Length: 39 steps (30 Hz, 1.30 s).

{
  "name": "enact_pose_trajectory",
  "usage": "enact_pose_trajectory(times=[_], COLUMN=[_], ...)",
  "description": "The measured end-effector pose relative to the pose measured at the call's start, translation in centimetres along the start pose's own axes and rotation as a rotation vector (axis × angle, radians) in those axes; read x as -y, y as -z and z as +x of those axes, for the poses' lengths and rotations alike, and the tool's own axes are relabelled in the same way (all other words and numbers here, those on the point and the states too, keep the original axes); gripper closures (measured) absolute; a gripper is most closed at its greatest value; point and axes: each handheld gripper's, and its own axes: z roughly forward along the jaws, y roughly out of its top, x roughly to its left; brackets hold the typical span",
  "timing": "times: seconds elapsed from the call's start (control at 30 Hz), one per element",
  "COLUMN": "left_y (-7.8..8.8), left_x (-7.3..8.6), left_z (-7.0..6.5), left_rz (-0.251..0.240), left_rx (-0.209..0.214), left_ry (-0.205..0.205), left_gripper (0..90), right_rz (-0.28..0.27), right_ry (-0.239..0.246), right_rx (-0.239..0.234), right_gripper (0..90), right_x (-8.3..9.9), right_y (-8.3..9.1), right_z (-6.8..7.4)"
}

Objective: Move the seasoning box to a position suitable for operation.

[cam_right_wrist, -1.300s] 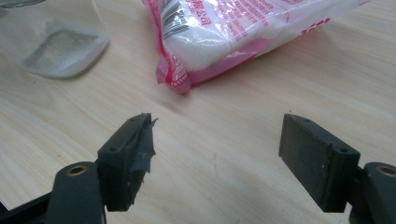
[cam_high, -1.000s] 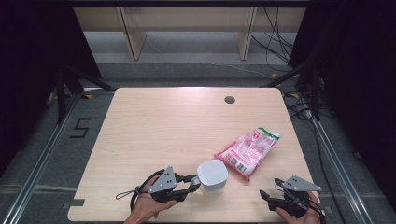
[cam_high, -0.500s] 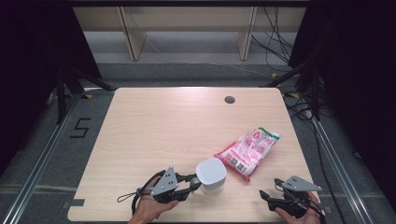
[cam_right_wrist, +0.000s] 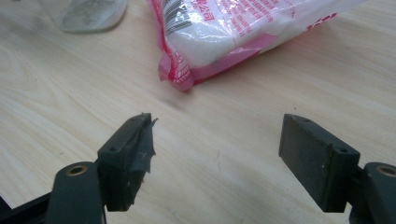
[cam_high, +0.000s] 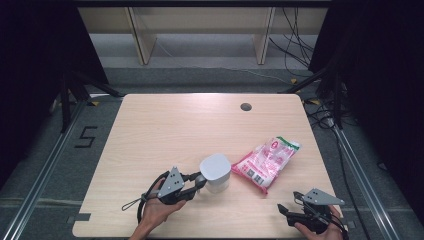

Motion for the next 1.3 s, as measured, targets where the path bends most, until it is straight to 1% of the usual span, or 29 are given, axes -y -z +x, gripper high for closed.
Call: enact_pose_trajectory(times=[0.13,0.17,0.2,0.27,0.33,0.37,0.43,0.47,0.5,0.6,0.63,0.67,0.7,0.73,0.77,0.8,0.83,0.87,0.9,0.93,0.97,1.0,1.03,1.07,1.1,1.13,1.17,1.23,1.3], left_y=[-0.3,-0.3,-0.4,-0.5,-0.6,-0.6,-0.5,-0.5,-0.4,0.0,0.1,0.2,0.2,0.3,0.2,0.2,0.1,0.1,0.0,0.0,-0.1,-0.2,-0.2,-0.1,-0.2,-0.2,-0.2,-0.3,-0.3], left_x=[0.0,0.0,0.0,0.0,0.0,0.0,0.1,0.2,0.2,0.3,0.3,0.4,0.4,0.4,0.5,0.6,0.7,0.7,0.8,1.0,1.1,1.2,1.2,1.1,1.1,1.1,1.2,1.3,1.2], left_z=[0.9,1.0,1.3,1.6,1.7,1.8,2.2,2.4,2.8,3.5,3.7,3.8,3.8,3.9,3.9,4.0,4.0,4.0,4.0,4.1,4.2,4.3,4.3,4.5,4.5,4.8,4.9,5.1,5.2], left_rz=[-0.008,-0.003,-0.002,-0.004,-0.009,-0.003,-0.015,-0.026,-0.026,-0.026,-0.020,-0.020,-0.023,-0.013,-0.013,0.004,0.003,0.020,0.032,0.034,0.031,0.021,0.030,0.038,0.037,0.031,0.033,0.024,0.030], left_rx=[-0.005,-0.010,-0.009,-0.004,0.002,0.000,0.001,-0.001,-0.006,-0.018,-0.020,-0.021,-0.025,-0.031,-0.032,-0.036,-0.039,-0.052,-0.069,-0.073,-0.068,-0.063,-0.077,-0.093,-0.105,-0.109,-0.110,-0.102,-0.106], left_ry=[0.009,0.007,-0.005,-0.008,0.006,-0.008,-0.045,-0.051,-0.033,-0.011,-0.012,-0.009,0.001,-0.005,-0.005,-0.015,-0.021,-0.021,-0.040,-0.035,-0.015,-0.012,-0.013,-0.029,-0.014,-0.024,-0.007,0.006,-0.005], left_gripper=[68.2,68.1,68.1,68.1,68.0,68.0,67.6,66.6,64.5,62.9,62.4,62.0,62.0,61.8,61.7,61.6,61.4,61.5,64.0,65.4,65.7,66.2,66.3,67.1,67.7,67.8,67.9,67.9,67.9], right_rz=[0.003,0.004,0.003,-0.002,0.001,0.001,0.004,0.005,0.004,0.001,0.010,0.008,0.004,0.003,-0.001,0.007,0.002,0.001,0.009,0.008,0.010,0.001,0.001,0.002,0.004,0.003,0.008,0.011,0.009], right_ry=[-0.005,-0.014,0.002,-0.008,-0.004,-0.013,-0.027,-0.019,-0.018,-0.014,-0.016,-0.037,-0.018,-0.014,-0.011,-0.009,-0.012,-0.017,-0.019,-0.012,-0.021,-0.016,-0.013,-0.017,-0.021,-0.019,-0.019,-0.020,-0.023], right_rx=[0.001,-0.003,0.001,0.001,-0.007,-0.023,-0.017,-0.018,-0.017,-0.016,-0.005,-0.014,-0.015,-0.001,-0.006,-0.004,0.000,-0.012,-0.021,-0.005,-0.004,-0.004,-0.011,-0.017,-0.018,-0.020,-0.020,-0.017,-0.017], right_gripper=[27.0,27.0,27.0,27.0,27.0,27.0,27.0,27.0,27.0,27.0,27.0,27.0,27.0,27.0,27.0,27.0,27.0,27.0,27.0,27.0,27.0,27.0,27.0,27.0,27.0,27.0,27.0,27.0,27.0], right_x=[0.0,0.0,0.0,0.0,0.1,0.0,0.0,0.0,0.0,0.0,0.0,0.1,0.0,0.0,0.1,0.0,0.0,0.0,0.0,0.1,0.0,0.0,0.0,0.1,0.1,0.1,0.1,0.1,0.1], right_y=[0.0,0.0,-0.1,-0.1,-0.2,-0.1,-0.1,-0.1,-0.1,-0.1,-0.1,-0.1,-0.1,-0.2,-0.1,-0.1,-0.2,-0.1,-0.1,-0.1,-0.1,-0.2,-0.1,-0.2,-0.1,-0.1,0.0,0.0,0.0], right_z=[0.0,0.1,0.0,0.0,0.0,0.0,0.2,0.1,0.1,0.1,0.1,0.2,0.1,0.1,0.1,0.0,0.0,0.1,0.1,0.1,0.1,0.1,0.1,0.1,0.1,0.0,0.0,-0.1,-0.1])
